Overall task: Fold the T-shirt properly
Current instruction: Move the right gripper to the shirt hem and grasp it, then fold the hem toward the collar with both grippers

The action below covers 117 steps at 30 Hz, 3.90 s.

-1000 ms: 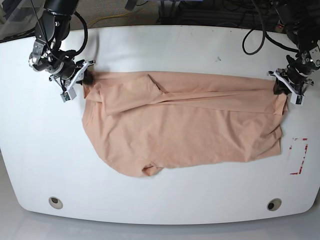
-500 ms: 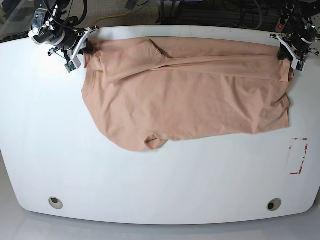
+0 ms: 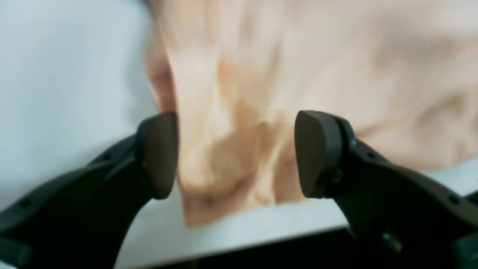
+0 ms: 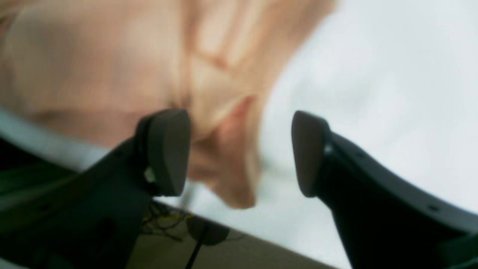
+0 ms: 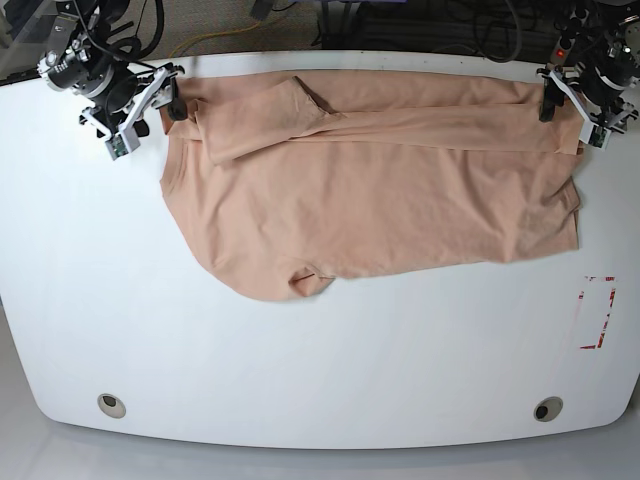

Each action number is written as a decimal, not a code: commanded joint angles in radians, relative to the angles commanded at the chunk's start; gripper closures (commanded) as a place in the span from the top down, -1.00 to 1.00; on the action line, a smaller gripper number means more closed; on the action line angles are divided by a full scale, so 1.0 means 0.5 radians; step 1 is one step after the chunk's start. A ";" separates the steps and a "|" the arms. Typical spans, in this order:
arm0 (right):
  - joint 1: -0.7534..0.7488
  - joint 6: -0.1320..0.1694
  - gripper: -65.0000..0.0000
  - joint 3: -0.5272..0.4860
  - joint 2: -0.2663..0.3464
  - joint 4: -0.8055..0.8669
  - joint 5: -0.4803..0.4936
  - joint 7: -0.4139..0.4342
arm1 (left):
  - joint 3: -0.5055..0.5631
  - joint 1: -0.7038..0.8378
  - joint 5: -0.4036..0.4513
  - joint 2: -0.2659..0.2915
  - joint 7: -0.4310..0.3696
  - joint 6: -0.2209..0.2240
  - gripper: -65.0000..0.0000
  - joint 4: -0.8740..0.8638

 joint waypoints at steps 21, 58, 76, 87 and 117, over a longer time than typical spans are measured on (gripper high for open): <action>1.323 0.015 0.26 -0.390 0.135 -1.157 -0.341 0.104 | 0.003 -0.442 -0.092 0.006 0.000 0.192 0.37 0.071; 1.777 -0.003 -0.87 -0.988 0.025 -2.234 -0.497 0.905 | -0.015 -1.277 0.460 -0.003 0.003 0.219 0.62 -0.924; 1.777 -0.003 -0.87 -0.988 0.025 -2.234 -0.497 0.905 | 0.203 -1.734 0.598 0.006 -0.006 0.311 0.62 -1.639; 1.771 0.000 -0.89 -0.985 0.025 -2.231 -0.497 0.905 | 0.206 -1.734 0.601 0.058 -0.015 0.315 -0.41 -1.645; 1.651 0.012 -1.00 -0.970 0.086 -1.215 -0.488 0.359 | 0.193 -1.654 0.601 0.055 0.003 0.029 -1.00 -0.862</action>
